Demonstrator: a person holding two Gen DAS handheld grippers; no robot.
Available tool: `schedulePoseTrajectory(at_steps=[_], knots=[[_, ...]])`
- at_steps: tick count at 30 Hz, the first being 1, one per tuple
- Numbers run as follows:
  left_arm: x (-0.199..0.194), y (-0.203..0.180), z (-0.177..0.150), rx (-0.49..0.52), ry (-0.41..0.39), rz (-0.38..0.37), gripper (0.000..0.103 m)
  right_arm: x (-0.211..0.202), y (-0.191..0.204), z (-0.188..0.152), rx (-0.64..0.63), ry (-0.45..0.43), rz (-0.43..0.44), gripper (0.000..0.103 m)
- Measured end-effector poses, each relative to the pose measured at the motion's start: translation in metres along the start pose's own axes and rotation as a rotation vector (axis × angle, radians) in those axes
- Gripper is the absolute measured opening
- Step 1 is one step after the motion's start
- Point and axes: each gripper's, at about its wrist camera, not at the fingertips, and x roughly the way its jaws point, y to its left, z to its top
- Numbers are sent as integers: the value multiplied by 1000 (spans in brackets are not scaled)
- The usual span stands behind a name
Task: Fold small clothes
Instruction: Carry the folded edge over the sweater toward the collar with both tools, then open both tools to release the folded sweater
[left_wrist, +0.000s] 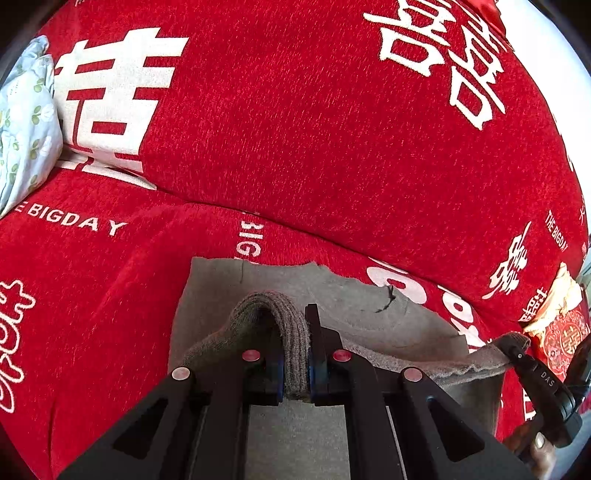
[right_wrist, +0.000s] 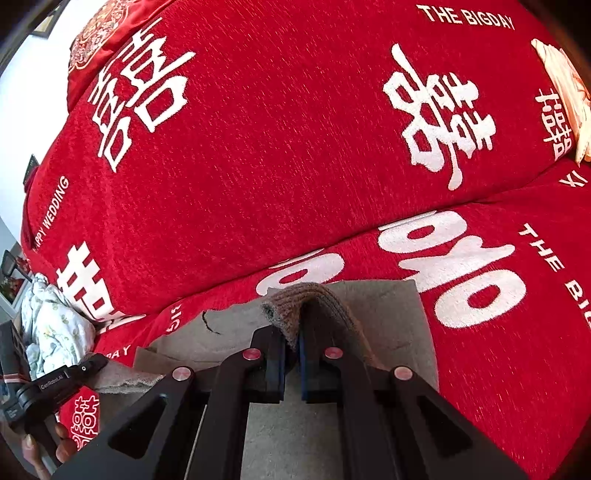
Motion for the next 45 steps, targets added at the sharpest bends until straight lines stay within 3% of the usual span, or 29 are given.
schedulePoseTrajectory(at_steps=[19,45], knots=[[69,-3,12,37,72,80,10,75,-20,4,7,83,-73,5],[110,3,19,39,145,105,10,109,-31,6,7,134,-131,5]])
